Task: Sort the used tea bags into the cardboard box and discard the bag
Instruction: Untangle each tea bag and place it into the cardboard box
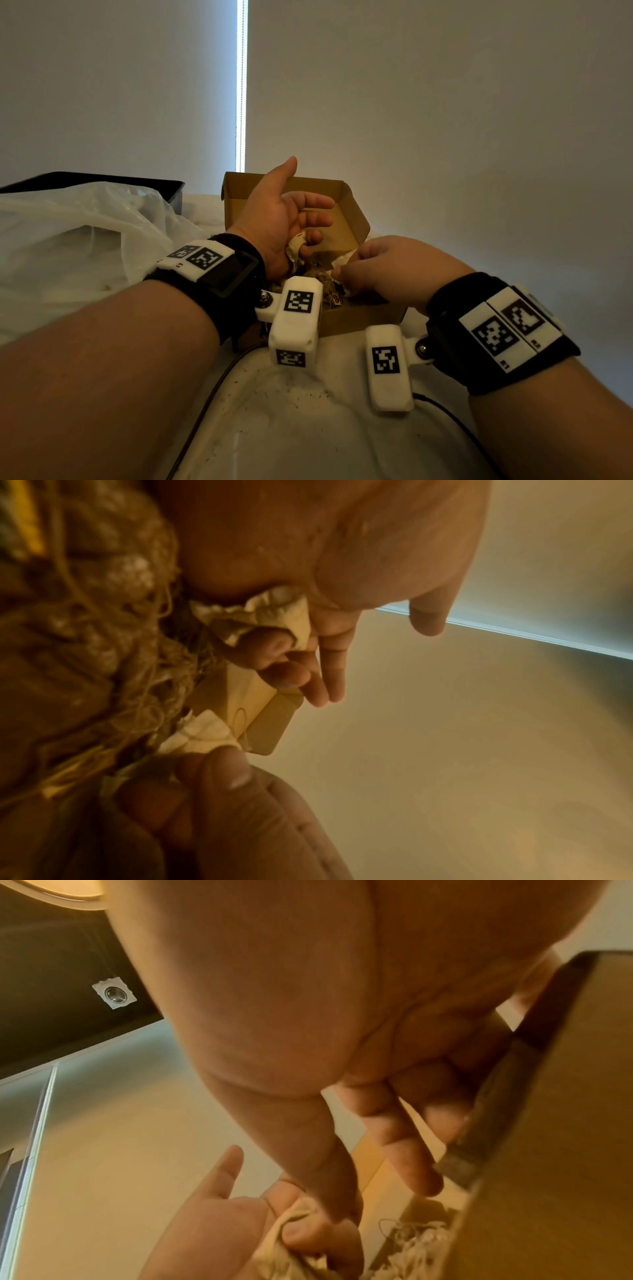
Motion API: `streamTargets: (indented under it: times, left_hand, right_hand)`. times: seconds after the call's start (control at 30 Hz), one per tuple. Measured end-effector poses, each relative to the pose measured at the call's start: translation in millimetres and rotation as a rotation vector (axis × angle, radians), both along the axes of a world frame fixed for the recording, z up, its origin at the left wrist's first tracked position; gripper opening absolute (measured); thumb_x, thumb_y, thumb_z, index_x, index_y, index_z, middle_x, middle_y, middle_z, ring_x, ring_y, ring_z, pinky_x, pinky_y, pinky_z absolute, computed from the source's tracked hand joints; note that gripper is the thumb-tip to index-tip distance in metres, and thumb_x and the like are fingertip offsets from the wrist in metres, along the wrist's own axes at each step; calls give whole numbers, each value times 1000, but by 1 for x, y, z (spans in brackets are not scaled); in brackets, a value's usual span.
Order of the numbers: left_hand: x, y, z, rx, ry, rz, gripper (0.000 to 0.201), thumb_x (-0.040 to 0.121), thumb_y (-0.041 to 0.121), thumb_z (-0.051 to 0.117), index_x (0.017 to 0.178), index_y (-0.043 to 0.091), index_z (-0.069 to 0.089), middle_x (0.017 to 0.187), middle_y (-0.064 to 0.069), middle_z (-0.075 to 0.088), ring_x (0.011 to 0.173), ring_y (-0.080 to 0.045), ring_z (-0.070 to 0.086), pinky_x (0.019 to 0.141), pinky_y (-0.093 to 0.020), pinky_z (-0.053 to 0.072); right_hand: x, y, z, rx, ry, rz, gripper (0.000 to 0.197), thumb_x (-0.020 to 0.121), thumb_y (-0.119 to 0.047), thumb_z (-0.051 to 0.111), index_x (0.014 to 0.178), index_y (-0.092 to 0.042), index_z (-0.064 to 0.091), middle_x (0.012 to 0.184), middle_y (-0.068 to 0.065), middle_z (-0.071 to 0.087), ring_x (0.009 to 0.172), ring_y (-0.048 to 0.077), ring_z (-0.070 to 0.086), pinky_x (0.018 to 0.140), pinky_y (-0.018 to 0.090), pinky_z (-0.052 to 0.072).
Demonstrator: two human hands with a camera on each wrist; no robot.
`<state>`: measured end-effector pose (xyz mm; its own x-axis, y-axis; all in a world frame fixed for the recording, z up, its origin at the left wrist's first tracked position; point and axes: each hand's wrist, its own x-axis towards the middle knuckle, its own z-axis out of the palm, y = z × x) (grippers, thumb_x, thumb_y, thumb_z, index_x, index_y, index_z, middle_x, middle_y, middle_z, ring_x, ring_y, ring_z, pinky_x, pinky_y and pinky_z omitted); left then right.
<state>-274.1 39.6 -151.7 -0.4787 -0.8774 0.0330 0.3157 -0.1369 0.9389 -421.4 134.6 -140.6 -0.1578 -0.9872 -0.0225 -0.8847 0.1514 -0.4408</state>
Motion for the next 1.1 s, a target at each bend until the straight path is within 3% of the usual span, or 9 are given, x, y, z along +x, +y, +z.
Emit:
streamTargets:
  times: [0.07,0.2,0.37,0.47,0.6,0.73,0.83,0.97,1.1]
  left_hand:
    - [0,0,0,-11,49,-19,76,92,72,34,107,5,67,79,-10,62,58,-18,50,45,-24,36]
    - [-2,3,0,-26,120,-60,75,90,69,40,110,2,66,80,-11,60,60,-20,49,54,-28,37]
    - [-5,7,-3,-40,164,-158,74,85,66,46,114,1,66,89,-16,57,76,-29,54,71,-38,44]
    - [-5,8,-3,-32,144,-189,78,81,66,48,122,2,63,95,-17,55,78,-29,55,69,-38,46]
    - [-6,12,0,-27,135,-204,77,75,63,53,123,4,62,106,-18,51,83,-29,54,69,-37,45]
    - [-8,11,0,-43,71,-105,55,82,42,60,122,4,57,106,-17,55,89,-29,57,72,-38,49]
    - [-7,9,-1,-95,-23,-59,40,94,24,57,127,1,56,102,-15,66,87,-24,65,71,-34,54]
    - [-9,11,0,-147,-142,-15,30,97,11,59,126,4,59,109,-13,66,83,-17,65,63,-25,57]
    - [-9,11,-1,-161,-150,58,23,98,7,57,120,3,63,100,-12,67,73,-13,64,58,-22,56]
  right_hand:
    - [0,0,0,-54,-52,-7,34,88,-55,64,94,-22,71,94,2,72,88,18,68,88,40,57]
    - [2,2,1,-303,-229,25,19,83,-45,75,90,-28,70,88,-7,71,83,10,67,74,29,57]
    - [11,-4,-9,-335,-446,133,24,76,-42,81,92,-29,70,93,-7,74,87,10,71,81,32,58]
    - [12,-11,-15,-339,-445,102,25,76,-40,82,92,-27,68,89,-5,73,81,12,71,71,30,58]
    - [10,-13,-16,-391,-434,77,8,86,-32,74,87,-25,70,83,-5,72,73,10,68,60,20,49]
    - [3,-16,-18,-451,-568,19,7,88,-24,72,95,-22,70,86,-2,74,77,13,70,67,27,54]
    - [-4,-19,-17,-546,-740,-47,8,89,-16,70,96,-20,70,86,-2,76,73,10,72,63,23,54]
    - [-9,-24,-18,-618,-901,-99,8,91,-13,67,97,-17,69,88,2,76,73,13,72,65,27,55]
    - [-7,-27,-20,-587,-996,-77,6,91,-10,67,95,-15,67,87,4,76,72,14,71,66,30,56]
